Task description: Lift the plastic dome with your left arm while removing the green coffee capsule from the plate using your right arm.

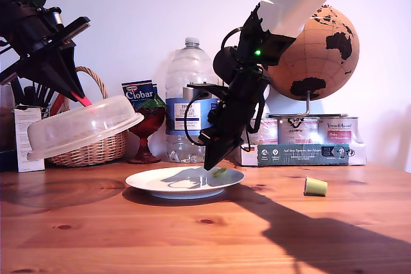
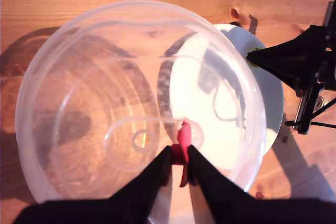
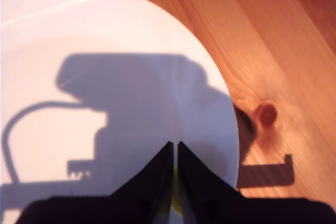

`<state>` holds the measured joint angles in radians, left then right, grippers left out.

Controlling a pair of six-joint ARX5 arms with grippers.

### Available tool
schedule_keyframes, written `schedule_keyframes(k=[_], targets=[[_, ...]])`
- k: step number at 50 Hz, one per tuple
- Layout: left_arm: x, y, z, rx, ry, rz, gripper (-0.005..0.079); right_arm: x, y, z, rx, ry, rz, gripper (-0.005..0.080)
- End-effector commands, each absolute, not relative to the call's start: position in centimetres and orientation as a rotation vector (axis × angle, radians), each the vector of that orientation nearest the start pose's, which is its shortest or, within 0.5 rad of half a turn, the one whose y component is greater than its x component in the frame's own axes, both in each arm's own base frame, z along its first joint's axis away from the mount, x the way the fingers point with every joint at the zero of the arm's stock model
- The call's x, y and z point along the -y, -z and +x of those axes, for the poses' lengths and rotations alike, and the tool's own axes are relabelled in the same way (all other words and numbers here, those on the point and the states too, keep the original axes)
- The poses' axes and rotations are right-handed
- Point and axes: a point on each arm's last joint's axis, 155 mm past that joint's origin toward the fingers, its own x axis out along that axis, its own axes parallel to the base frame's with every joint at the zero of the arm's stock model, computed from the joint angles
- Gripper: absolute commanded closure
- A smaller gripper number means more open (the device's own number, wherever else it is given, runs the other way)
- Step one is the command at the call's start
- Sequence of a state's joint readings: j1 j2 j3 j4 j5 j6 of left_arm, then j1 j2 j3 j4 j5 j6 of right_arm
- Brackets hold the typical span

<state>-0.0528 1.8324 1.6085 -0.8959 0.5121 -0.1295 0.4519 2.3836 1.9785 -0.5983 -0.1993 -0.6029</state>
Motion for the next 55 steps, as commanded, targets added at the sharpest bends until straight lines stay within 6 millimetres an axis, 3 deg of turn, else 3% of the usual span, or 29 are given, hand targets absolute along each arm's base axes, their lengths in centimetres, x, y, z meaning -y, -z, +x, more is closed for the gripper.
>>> schedule_keyframes(k=[1,55], targets=[[11.5,-17.3,43.7,-1.093,0.450,-0.357,0.0764,-28.9,-1.7,51.8,-0.838,-0.888,-0.657,0.0765],[11.5,-17.4,43.9,-1.086,0.451,-0.355,0.0764,-24.0,-0.9,52.2,-0.943,-0.713,-0.856,0.0765]])
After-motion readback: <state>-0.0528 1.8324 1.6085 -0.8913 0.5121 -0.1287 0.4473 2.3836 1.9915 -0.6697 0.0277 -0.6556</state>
